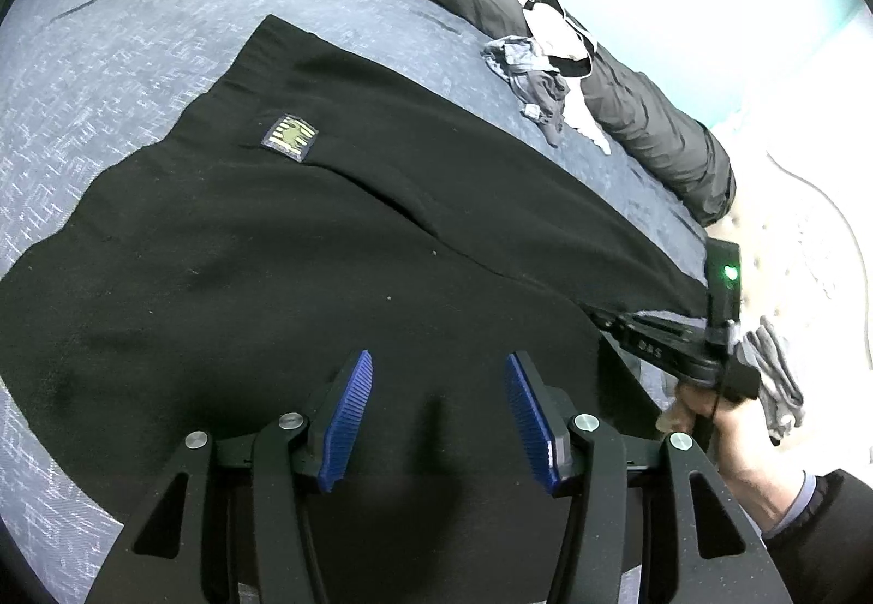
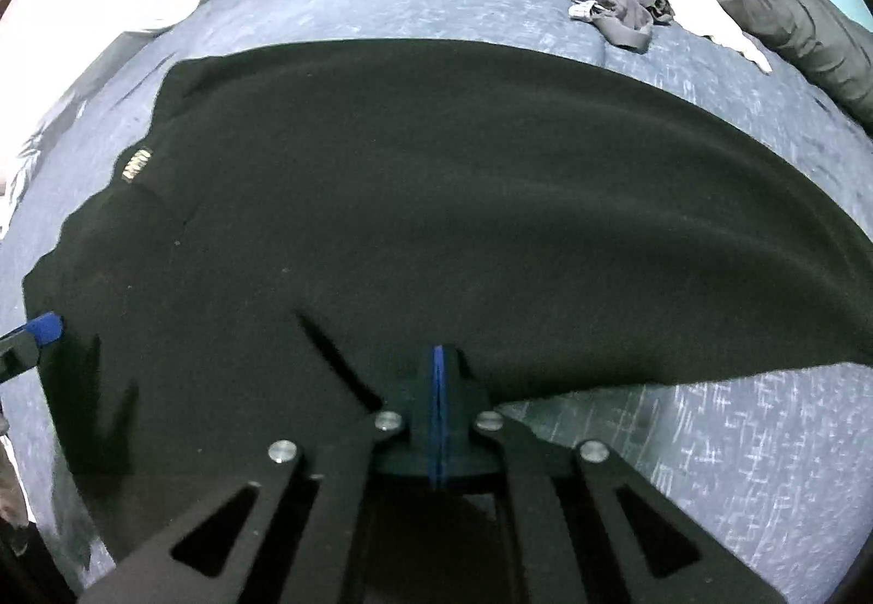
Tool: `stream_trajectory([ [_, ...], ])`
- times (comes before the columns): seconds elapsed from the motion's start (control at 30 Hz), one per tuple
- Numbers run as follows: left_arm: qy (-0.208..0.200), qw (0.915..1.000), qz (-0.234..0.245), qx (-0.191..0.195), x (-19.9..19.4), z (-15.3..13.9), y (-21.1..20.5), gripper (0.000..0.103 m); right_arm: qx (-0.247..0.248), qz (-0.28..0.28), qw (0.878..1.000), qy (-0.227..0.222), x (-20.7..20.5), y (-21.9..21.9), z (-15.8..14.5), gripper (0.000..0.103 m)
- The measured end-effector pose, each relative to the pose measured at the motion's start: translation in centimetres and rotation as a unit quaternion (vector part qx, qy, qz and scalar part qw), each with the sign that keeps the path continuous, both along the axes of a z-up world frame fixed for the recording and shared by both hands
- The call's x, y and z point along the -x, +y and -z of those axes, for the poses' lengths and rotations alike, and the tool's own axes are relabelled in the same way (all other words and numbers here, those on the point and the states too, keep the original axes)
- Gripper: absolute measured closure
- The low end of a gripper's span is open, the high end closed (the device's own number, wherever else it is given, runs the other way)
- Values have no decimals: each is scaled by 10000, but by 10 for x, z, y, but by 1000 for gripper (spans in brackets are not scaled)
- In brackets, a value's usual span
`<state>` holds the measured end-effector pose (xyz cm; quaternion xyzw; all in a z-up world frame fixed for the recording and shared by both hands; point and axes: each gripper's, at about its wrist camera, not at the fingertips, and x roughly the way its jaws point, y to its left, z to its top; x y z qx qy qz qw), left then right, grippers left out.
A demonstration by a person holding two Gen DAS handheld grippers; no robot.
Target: Fold clothes
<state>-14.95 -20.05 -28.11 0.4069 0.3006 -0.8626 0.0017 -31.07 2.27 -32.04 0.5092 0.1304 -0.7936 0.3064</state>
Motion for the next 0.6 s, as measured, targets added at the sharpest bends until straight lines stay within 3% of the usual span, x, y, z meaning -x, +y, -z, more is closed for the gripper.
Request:
stream_trajectory([
  [0.27, 34, 9994, -343, 54, -11, -8, -28, 45, 863, 182, 9953, -390, -1, 6, -14, 101],
  [0.4, 52, 9984, -561, 88, -18, -16, -47, 44, 1292, 275, 9892, -636, -3, 1, -21, 74],
  [0.5, 9, 9976, -685, 130, -23, -15, -58, 44, 963, -9, 9935, -615, -13, -14, -14, 75],
  [0.53, -6, 9973, -727, 143, -24, -15, -62, 44, 861, -91, 9945, -584, -17, -18, -11, 79],
  [0.57, -21, 9971, -749, 125, -25, -14, -65, 44, 815, -104, 9950, -566, -20, -19, -9, 96],
  [0.6, -36, 9970, -768, 103, -26, -13, -67, 44, 789, -74, 9952, -573, -22, -19, -6, 99],
])
